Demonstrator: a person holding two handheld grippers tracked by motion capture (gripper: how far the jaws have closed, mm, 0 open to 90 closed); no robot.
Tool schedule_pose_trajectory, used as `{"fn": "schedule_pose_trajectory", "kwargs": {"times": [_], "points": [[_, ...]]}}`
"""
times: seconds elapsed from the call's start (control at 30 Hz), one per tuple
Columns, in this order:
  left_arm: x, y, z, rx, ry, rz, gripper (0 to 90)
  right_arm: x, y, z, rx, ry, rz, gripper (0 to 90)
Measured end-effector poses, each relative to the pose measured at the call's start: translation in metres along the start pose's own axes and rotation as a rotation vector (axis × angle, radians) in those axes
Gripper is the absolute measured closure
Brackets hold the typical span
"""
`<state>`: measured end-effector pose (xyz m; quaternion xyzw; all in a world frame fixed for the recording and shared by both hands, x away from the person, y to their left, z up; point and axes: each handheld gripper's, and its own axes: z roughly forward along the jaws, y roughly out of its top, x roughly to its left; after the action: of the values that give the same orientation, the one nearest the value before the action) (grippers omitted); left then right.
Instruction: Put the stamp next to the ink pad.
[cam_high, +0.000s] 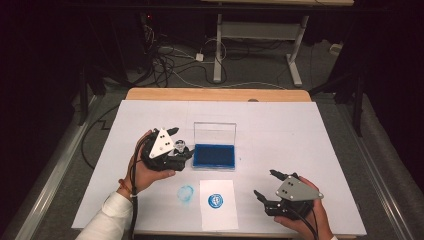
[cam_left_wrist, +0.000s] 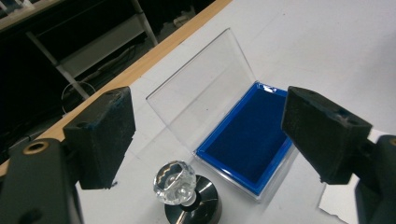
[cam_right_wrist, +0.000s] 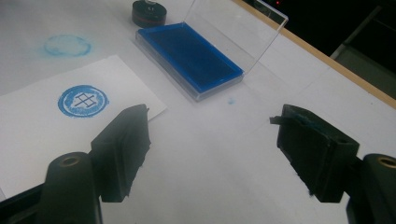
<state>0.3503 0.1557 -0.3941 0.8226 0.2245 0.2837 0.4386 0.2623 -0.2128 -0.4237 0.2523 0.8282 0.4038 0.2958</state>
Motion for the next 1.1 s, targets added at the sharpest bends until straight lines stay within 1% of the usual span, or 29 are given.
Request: {"fn": "schedule_pose_trajectory", "kwargs": {"times": [0.17,0.23,0.3,0.57,0.67,0.93,1.0,1.1], "points": [[-0.007,0.001,-0.005,-0.011,0.001,0.024,17.0,-0.001,0.000,-0.001,0.000,-0.008,-0.001,25.5],[-0.010,0.001,-0.008,-0.023,-0.002,0.025,17.0,-0.001,0.000,-0.001,-0.003,-0.008,0.001,25.5],[-0.013,0.000,-0.009,-0.025,0.003,0.030,16.9,-0.001,0.000,-0.001,-0.002,-0.010,0.000,25.5],[-0.022,-0.007,-0.018,-0.049,-0.022,0.054,16.9,-0.003,0.001,-0.001,-0.010,-0.016,0.003,25.5],[-0.024,-0.011,-0.023,-0.052,-0.021,0.062,16.9,-0.004,0.002,0.001,-0.013,-0.014,0.003,25.5],[-0.029,-0.022,-0.034,-0.043,0.004,0.077,16.9,-0.005,0.004,0.003,-0.018,-0.012,-0.001,25.5],[-0.030,-0.025,-0.037,-0.042,0.016,0.083,16.9,-0.005,0.004,0.003,-0.020,-0.014,-0.004,25.5],[-0.031,-0.030,-0.040,-0.046,0.017,0.087,16.9,-0.005,0.004,0.002,-0.023,-0.017,-0.004,25.5]]}}
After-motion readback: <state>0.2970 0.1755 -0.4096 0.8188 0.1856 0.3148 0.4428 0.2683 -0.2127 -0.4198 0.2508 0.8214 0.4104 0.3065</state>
